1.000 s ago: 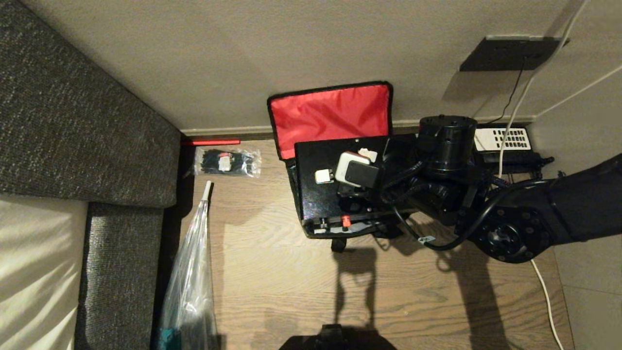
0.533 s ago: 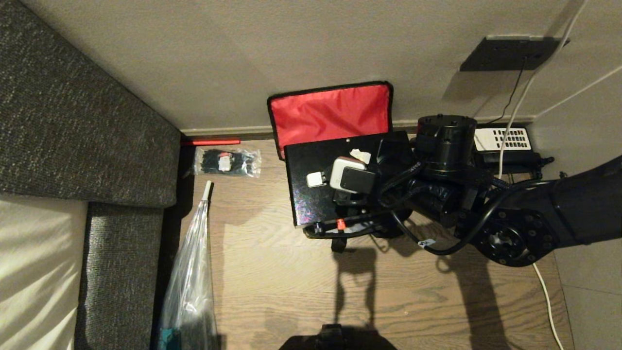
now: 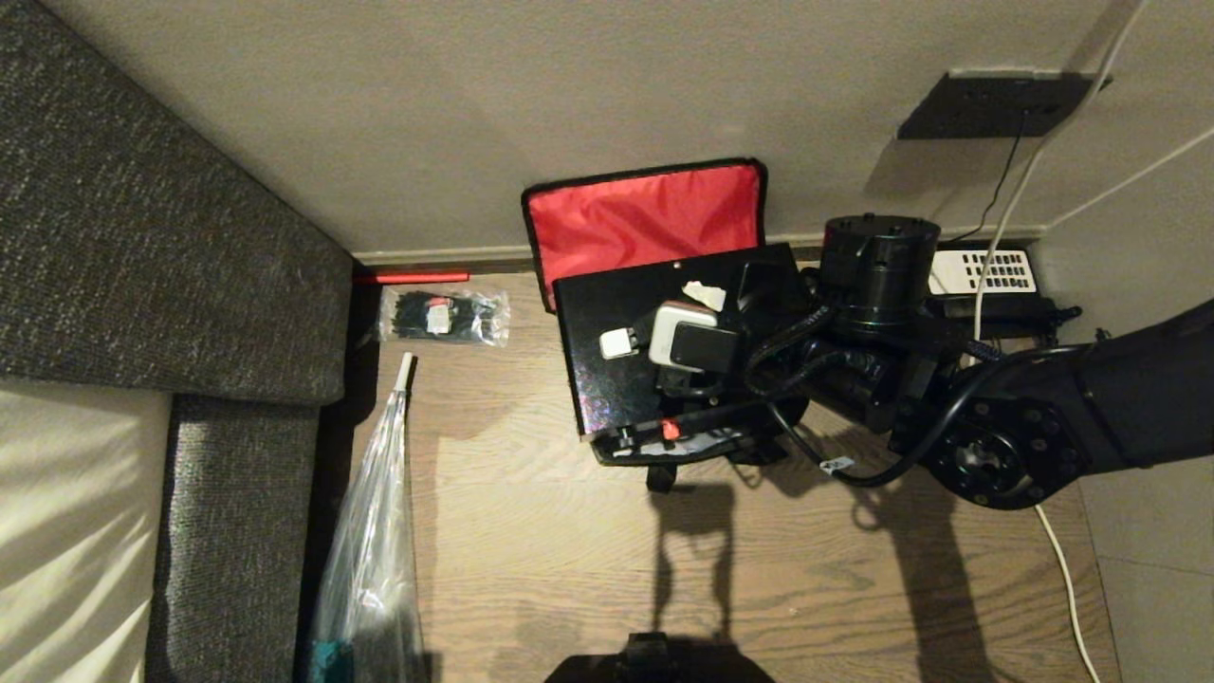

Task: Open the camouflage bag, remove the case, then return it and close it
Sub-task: Place the black box back

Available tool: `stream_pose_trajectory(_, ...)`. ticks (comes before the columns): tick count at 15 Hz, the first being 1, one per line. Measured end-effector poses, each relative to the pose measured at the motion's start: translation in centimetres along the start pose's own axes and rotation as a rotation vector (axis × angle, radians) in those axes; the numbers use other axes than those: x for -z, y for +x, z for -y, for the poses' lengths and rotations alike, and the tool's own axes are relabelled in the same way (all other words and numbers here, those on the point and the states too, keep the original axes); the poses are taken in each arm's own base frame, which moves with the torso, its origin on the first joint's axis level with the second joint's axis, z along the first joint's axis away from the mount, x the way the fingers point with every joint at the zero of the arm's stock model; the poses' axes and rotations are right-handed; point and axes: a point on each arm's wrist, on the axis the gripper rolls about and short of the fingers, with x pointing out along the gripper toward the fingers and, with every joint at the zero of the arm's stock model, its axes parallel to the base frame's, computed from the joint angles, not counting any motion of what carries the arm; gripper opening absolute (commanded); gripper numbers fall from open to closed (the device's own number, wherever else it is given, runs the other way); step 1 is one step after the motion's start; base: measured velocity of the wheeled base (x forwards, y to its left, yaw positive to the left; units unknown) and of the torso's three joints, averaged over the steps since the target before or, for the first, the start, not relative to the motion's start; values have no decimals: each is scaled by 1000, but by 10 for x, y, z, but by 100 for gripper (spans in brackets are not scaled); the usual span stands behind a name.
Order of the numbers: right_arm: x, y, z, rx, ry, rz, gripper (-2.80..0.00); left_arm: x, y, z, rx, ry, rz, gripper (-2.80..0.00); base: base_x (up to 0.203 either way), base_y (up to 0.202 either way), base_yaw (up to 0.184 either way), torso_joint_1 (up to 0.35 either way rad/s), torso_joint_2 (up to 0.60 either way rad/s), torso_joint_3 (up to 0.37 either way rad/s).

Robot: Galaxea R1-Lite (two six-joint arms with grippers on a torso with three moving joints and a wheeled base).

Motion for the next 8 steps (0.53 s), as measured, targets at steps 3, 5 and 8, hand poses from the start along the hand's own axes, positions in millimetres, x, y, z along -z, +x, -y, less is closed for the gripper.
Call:
stream_pose_trajectory(3, 8, 0, 4, 6, 1, -24, -280, 0, 0, 0, 0, 0, 0, -280, 0, 0, 0, 0, 0, 0)
stream_pose_trajectory(5, 11, -2, 8, 14, 3, -32, -280, 0, 0, 0, 0, 0, 0, -280, 0, 0, 0, 0, 0, 0)
stream_pose_trajectory(8, 11, -5, 11, 21, 3, -30, -280, 0, 0, 0, 0, 0, 0, -280, 0, 0, 0, 0, 0, 0)
